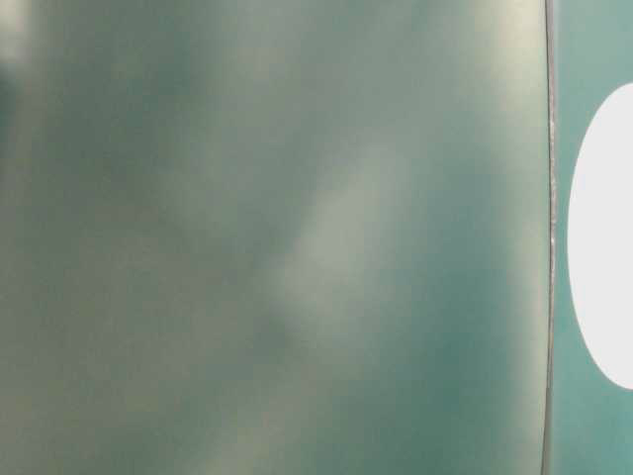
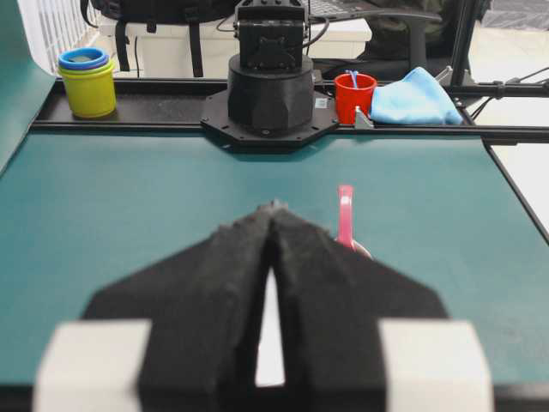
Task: Scoop the yellow hexagonal prism block from the bowl with a spoon using the right arm.
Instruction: 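Move the right gripper toward the red spoon handle in the dish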
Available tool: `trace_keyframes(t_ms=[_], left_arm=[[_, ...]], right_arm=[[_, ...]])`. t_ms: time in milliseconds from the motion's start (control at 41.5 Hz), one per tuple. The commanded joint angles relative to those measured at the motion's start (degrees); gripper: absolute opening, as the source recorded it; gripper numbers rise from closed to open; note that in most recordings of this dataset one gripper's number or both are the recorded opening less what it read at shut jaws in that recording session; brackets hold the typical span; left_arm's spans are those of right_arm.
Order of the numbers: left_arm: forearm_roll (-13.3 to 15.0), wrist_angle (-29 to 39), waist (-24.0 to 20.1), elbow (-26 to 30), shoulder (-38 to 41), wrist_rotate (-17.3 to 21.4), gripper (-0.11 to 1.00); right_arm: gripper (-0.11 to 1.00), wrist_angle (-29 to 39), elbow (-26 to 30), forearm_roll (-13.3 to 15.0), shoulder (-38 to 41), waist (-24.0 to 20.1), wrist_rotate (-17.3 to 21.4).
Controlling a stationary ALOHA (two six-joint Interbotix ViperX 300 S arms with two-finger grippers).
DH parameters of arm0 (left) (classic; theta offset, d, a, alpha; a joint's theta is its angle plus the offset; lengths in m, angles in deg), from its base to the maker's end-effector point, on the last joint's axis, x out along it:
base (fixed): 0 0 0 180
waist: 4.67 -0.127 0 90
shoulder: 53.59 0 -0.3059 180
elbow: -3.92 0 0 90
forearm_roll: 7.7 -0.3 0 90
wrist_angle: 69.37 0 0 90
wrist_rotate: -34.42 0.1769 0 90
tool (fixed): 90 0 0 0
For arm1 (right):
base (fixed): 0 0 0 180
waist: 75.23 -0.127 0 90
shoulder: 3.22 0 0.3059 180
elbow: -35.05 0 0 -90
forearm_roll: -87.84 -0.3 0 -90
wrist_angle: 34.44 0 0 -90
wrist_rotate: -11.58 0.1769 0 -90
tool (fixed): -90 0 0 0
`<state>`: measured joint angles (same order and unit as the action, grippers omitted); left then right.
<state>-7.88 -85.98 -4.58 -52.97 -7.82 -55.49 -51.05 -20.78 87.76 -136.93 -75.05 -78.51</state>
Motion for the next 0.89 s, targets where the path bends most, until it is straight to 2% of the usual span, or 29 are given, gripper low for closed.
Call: trace_keyframes(t_ms=[0,24,48,96,362,434,578,675,868], left_arm=[[-0.26,0.70,0.00,2.20,-0.18,-0.97,-0.01],[-0.26,1.14,0.00,2.29,-0.62,-0.97,0.00],[-0.26,1.14,0.00,2.29,-0.62,-0.97,0.05],[-0.26,1.14,-0.09,2.37,-0.79,-0.97,0.01],[-0.18,1.41,0.00,2.29,-0.62,-0.97,0.01],[-0.26,1.49,0.00,2.29,-0.70,-0.97,0.01],[-0.26,1.49,-0.09,2.29,-0.62,-1.05,0.01],[-0.26,1.49,0.00,2.29,-0.53,-1.05,0.01],[-0.26,1.49,-0.09,2.29,-0.53,-1.05,0.01]], right_arm=[[0.00,-0.09,1.14,-0.09,0.26,0.44,0.18],[0.00,1.14,1.49,-0.09,0.44,0.44,0.18],[0.00,1.41,1.58,-0.09,0.44,0.44,0.18],[0.00,1.76,1.67,-0.09,0.44,0.44,0.18],[0.02,1.85,1.76,-0.18,0.44,0.44,0.18],[0.11,1.85,1.76,-0.18,0.44,0.35,0.26],[0.46,1.85,1.76,-0.53,0.62,0.44,0.26],[0.61,1.76,1.76,-0.53,1.23,0.44,0.35],[0.61,1.76,1.58,-0.70,2.20,0.44,0.44]])
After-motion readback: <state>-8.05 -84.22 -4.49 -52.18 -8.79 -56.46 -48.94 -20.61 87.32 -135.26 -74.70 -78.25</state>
